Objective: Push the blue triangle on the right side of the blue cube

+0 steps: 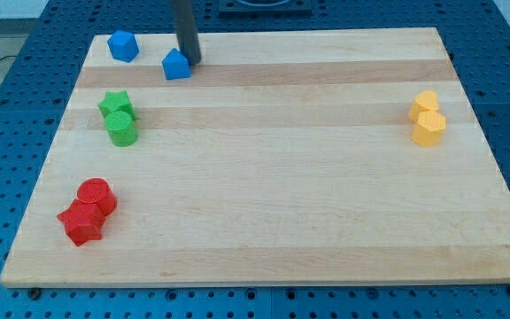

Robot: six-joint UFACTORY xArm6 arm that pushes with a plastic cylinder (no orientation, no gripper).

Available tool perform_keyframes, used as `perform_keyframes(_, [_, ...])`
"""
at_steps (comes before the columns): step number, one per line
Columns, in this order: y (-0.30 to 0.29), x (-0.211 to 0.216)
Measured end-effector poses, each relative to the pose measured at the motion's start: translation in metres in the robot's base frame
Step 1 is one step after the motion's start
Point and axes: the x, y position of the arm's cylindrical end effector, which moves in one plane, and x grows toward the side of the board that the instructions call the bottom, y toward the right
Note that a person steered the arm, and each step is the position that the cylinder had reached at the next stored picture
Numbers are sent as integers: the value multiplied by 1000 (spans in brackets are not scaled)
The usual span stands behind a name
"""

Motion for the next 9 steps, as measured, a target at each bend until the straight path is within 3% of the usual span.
perform_keyframes(1, [-5,0])
perform_keyframes(2, [43,19])
perform_keyframes(3, [55,43])
perform_keyframes(7, [-58,6])
perform_keyframes(9, [-44,45])
